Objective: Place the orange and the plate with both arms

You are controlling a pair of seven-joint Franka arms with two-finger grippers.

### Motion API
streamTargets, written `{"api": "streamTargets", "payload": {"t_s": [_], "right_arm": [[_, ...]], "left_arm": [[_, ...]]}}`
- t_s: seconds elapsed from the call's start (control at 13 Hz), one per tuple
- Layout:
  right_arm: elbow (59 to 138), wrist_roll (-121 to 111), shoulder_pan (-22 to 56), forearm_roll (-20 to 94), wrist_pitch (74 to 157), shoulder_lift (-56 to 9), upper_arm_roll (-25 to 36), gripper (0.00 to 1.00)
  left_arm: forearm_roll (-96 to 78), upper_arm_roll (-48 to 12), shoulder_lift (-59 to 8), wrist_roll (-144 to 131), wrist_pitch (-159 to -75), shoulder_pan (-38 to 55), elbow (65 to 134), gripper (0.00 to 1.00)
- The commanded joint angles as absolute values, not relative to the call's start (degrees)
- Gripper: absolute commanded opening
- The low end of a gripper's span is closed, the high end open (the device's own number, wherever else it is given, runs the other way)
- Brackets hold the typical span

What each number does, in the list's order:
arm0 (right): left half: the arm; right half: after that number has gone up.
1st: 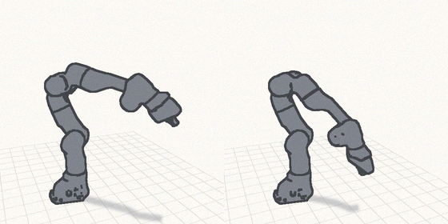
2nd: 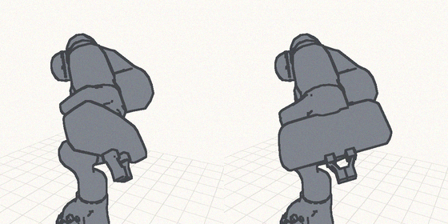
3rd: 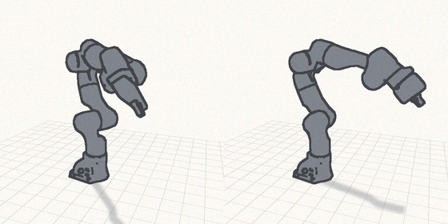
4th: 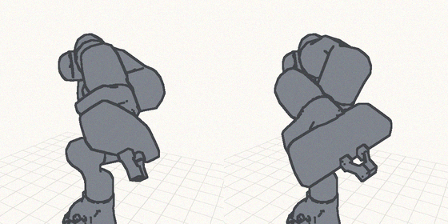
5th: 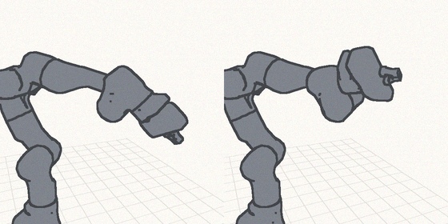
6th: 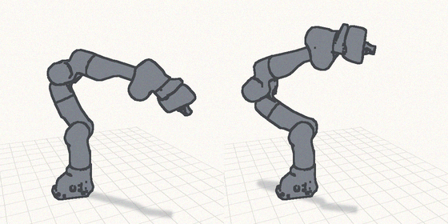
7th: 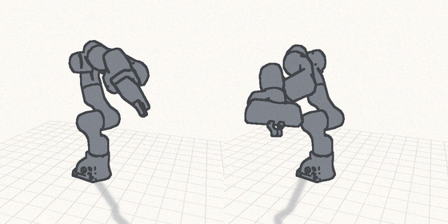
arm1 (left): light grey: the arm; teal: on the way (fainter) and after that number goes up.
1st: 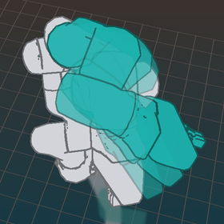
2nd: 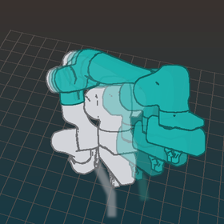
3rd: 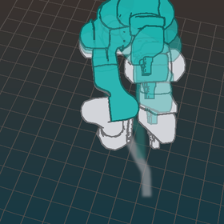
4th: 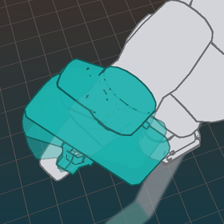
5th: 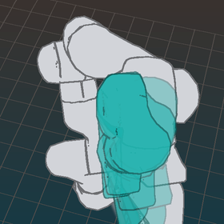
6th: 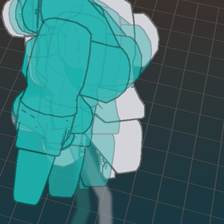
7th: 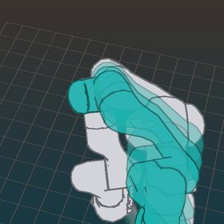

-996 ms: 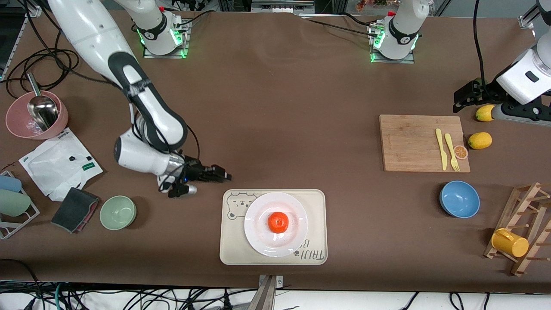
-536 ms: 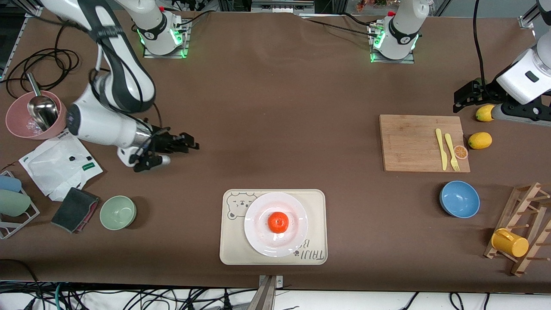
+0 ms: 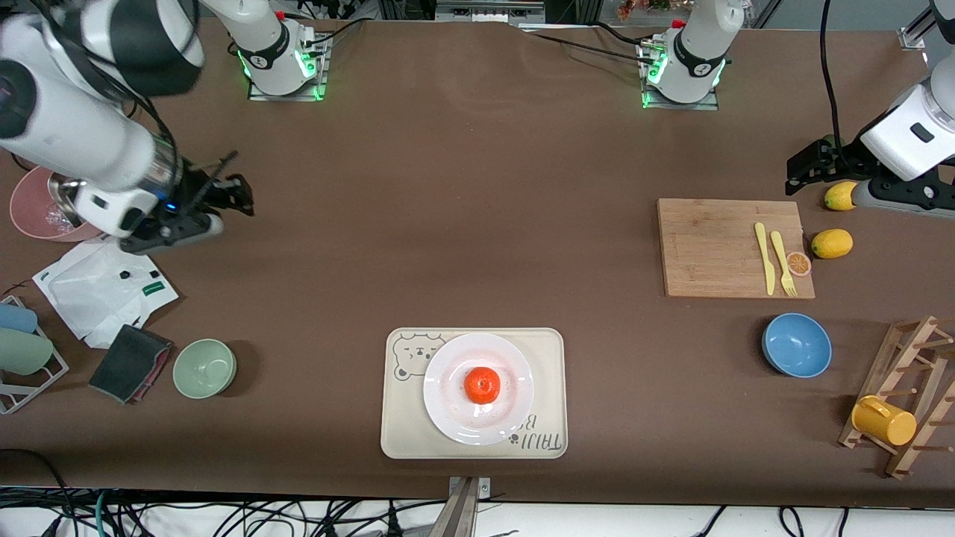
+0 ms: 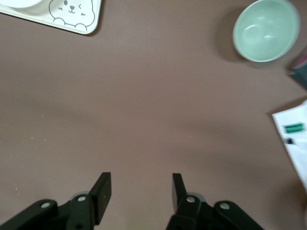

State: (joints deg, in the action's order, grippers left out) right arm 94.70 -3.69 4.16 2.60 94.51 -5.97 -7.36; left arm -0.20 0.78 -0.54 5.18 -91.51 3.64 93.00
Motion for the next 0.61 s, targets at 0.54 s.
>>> {"api": "streamTargets", "payload": {"t_s": [0.54], "right_arm": [[89.8, -2.5, 4.0, -0.3, 83.3, 1.1, -3.3, 1.00]], "left_arm": [[-1.5, 1.1, -0.1, 6.0, -91.0, 3.7, 93.0, 1.00]]}}
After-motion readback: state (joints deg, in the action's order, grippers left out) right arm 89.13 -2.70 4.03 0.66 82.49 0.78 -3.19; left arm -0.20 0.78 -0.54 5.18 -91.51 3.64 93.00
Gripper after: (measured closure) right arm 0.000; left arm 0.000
